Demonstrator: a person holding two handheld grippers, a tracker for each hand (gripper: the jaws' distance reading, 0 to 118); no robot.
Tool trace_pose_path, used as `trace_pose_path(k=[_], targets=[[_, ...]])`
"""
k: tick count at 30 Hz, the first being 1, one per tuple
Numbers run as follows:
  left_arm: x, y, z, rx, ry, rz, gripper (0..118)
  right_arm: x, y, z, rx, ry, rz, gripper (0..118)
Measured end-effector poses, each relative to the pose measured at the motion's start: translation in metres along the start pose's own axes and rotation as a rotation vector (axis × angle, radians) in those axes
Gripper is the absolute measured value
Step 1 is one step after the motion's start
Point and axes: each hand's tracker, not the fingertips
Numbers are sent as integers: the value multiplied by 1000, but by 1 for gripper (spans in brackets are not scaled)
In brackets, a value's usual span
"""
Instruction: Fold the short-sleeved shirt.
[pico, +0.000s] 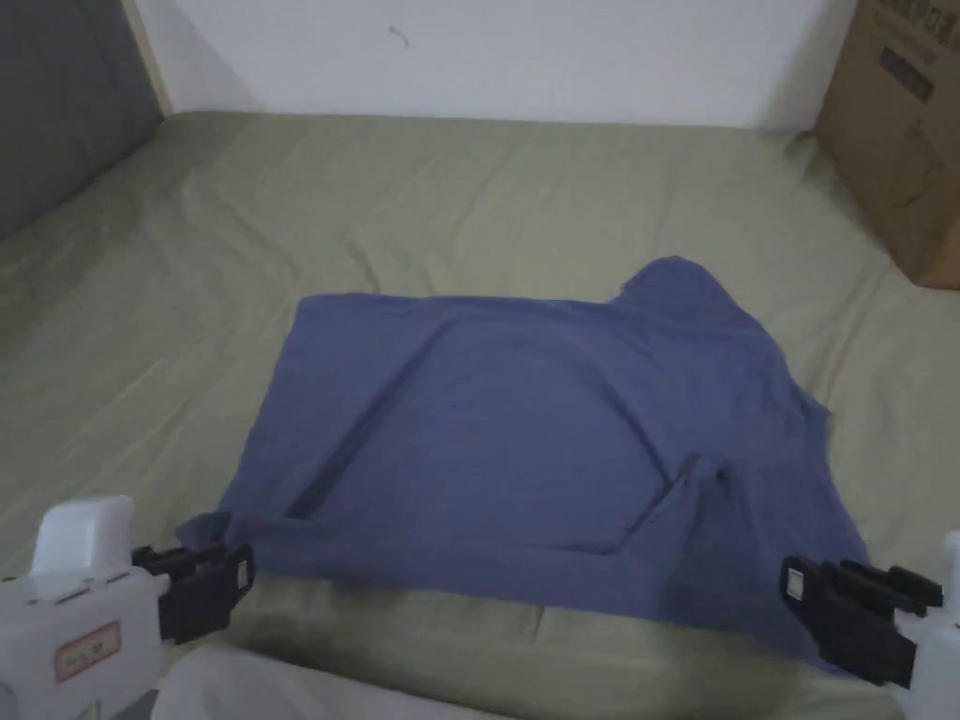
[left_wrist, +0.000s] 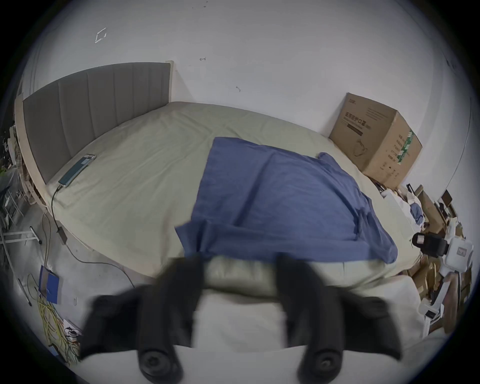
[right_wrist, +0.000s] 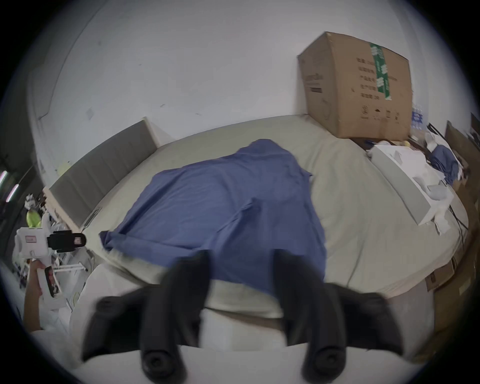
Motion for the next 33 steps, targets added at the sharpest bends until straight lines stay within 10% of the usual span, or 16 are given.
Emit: trace_pose_path(k=[1, 10, 12, 14, 15, 22, 24, 27, 33], targets=[[4, -6, -2, -5, 6, -14, 0, -6, -2, -2, -8, -2, 9, 12], [21, -13, -22, -60, 79, -59, 0, -19, -12, -11, -84, 9, 102, 0], [11, 3, -33, -52, 108, -52, 20, -12, -12, -13, -92, 8, 63, 0], [1, 17, -45, -48, 128, -46, 87, -5, -11, -16, -103, -9, 48, 0], [-9, 26, -55, -62, 143, -36, 98, -3, -12, -16, -110, -20, 48, 0], [-33, 53, -99, -97, 134, 37, 99, 6, -15, -18, -130, -35, -15, 0], [-47, 46, -120, -151, 158, 67, 87, 9, -14, -18, -134, -29, -25, 0], [-38, 38, -111, -102, 132, 82, 3, 10, -13, -18, -142, -52, -4, 0], [-31, 41, -102, -89, 151, 32, 2, 21, -17, -24, -173, -101, 21, 0]])
